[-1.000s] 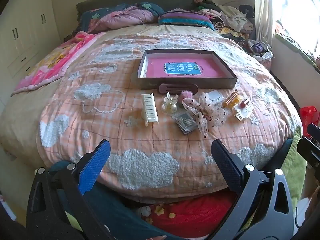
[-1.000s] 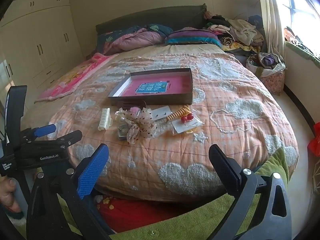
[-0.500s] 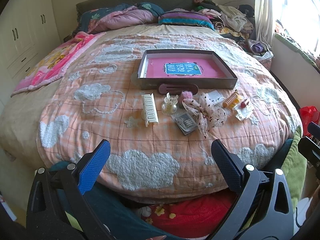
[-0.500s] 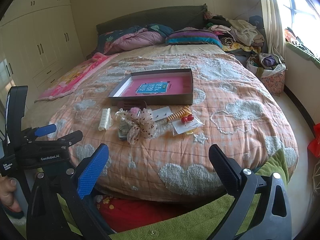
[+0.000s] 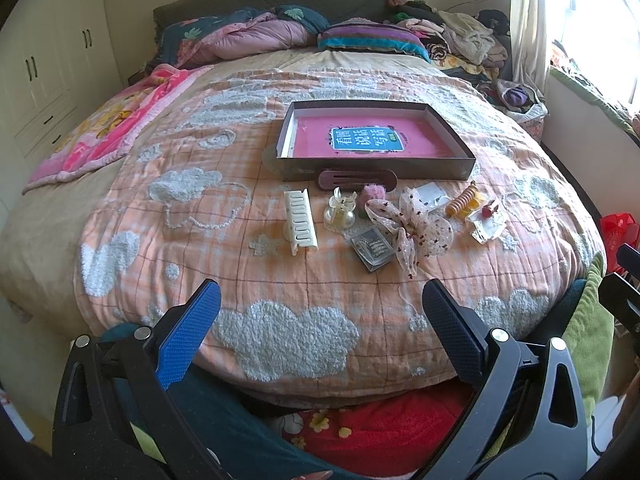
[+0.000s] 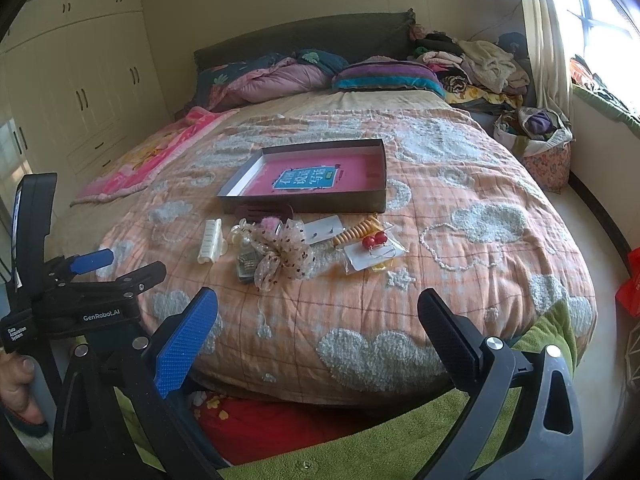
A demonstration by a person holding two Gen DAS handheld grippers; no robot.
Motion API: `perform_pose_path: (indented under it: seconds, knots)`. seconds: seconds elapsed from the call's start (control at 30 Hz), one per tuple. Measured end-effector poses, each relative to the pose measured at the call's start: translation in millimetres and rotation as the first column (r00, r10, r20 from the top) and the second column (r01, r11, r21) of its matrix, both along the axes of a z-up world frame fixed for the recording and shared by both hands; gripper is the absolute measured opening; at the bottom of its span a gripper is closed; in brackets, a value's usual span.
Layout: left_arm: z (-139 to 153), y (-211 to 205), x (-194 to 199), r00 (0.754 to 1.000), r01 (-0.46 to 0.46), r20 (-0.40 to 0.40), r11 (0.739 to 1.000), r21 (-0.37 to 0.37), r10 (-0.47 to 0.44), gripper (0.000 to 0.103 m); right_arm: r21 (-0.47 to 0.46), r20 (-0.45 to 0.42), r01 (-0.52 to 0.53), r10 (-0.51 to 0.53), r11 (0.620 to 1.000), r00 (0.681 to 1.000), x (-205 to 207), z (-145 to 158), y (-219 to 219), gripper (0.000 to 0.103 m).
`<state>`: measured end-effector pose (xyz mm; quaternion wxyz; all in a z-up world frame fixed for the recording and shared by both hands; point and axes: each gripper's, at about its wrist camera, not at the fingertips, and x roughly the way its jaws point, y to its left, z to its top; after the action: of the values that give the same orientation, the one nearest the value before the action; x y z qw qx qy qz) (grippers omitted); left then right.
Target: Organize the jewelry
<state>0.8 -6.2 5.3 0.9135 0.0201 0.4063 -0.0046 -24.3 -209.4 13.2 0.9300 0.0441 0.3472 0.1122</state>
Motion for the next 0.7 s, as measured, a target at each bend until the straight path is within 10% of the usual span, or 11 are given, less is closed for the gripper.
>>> perform_pose_path:
  seconds: [0.7]
  knots:
    - [2, -3, 4, 1.000, 0.006, -0.012, 1.000, 0.000, -0.006, 0.095, -0.003, -0.004, 0.017, -0.017, 1.000, 1.000, -1, 3, -7, 0.099]
